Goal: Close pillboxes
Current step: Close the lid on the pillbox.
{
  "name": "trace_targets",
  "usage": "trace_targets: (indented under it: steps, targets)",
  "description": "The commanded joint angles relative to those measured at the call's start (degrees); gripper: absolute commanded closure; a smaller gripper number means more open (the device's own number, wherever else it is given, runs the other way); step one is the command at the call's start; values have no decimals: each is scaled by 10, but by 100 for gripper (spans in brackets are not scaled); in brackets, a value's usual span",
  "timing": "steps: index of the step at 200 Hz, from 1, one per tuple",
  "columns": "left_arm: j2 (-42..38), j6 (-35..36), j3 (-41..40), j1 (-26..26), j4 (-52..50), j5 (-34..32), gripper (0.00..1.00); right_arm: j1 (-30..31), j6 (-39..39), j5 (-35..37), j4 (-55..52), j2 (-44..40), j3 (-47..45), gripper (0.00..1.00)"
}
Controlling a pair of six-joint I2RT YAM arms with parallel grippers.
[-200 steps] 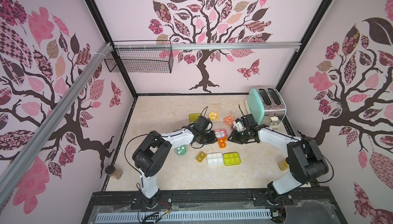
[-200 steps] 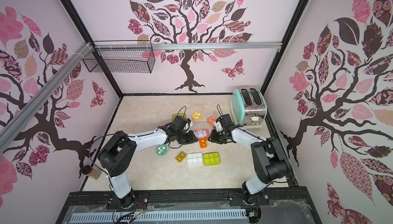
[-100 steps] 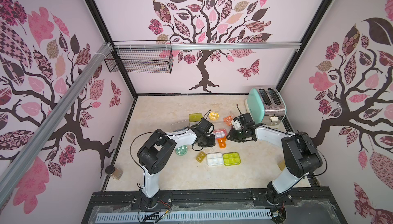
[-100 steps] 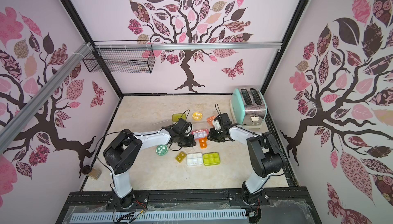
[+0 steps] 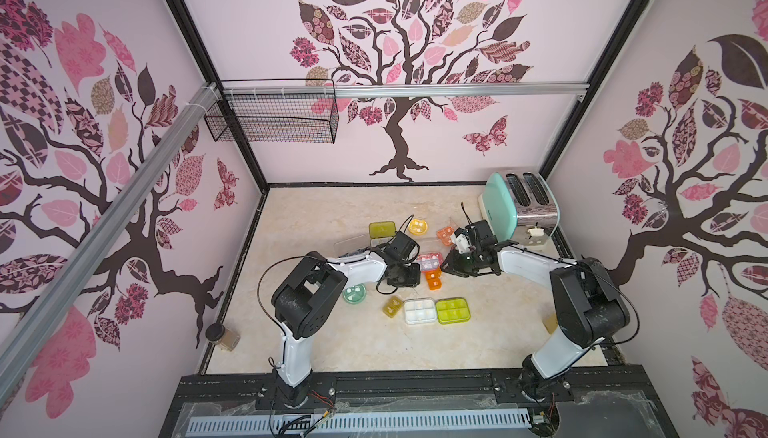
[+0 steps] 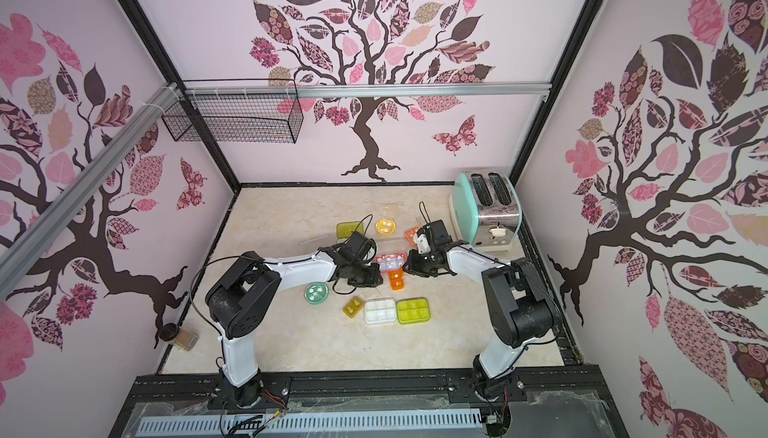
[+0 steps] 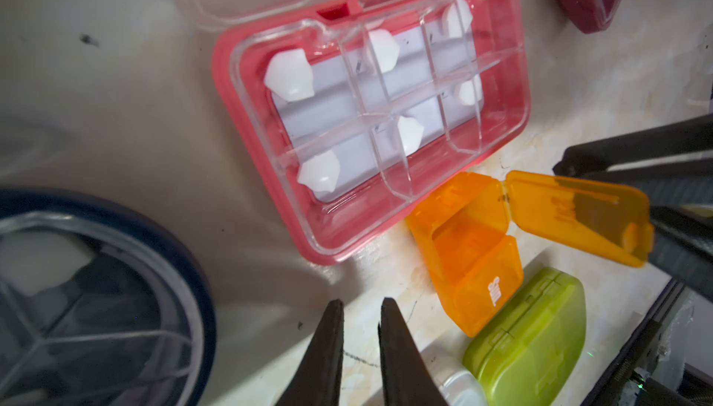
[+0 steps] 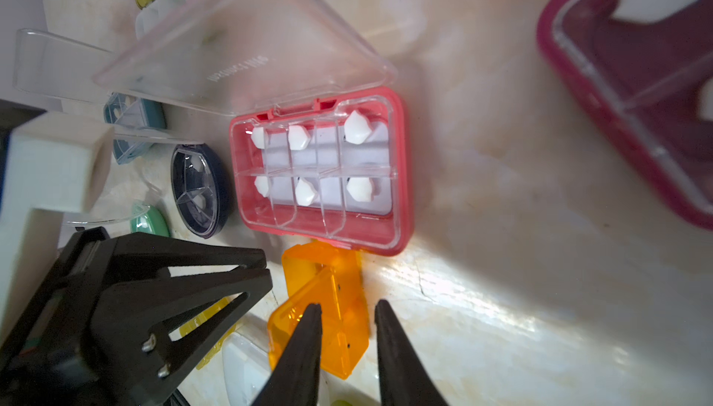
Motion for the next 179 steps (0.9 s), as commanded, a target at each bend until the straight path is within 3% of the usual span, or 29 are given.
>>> trace_targets:
  steps: [1,179]
  targets:
    - [15,5,18,-5,1,-8,79,4,-2,-11,-3,0,11,71]
    - [40,10,61,-21,-18,-8,79,24,-3,-31,5,19,7,71]
